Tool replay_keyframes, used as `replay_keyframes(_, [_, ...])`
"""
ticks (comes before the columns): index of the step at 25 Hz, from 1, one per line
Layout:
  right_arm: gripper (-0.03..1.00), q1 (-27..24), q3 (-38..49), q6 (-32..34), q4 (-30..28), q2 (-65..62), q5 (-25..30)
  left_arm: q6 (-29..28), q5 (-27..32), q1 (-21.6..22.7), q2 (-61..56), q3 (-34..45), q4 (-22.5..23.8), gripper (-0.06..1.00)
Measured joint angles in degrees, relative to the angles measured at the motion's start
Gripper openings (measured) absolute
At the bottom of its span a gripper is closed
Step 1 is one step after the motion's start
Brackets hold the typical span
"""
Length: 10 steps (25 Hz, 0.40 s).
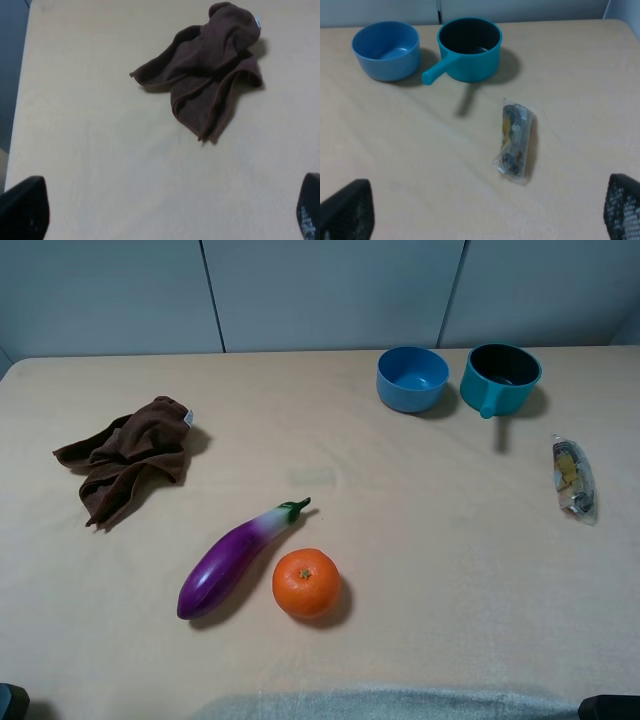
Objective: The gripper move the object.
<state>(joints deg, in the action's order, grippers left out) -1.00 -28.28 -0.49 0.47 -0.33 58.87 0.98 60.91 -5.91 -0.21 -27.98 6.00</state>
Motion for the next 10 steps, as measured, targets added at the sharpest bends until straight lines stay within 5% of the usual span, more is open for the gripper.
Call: replay_keyframes(10, [0.69,0.0,0.0,0.0,0.0,0.0,0.0,0.0,0.0,0.0,0.0,0.0,0.0,0.99])
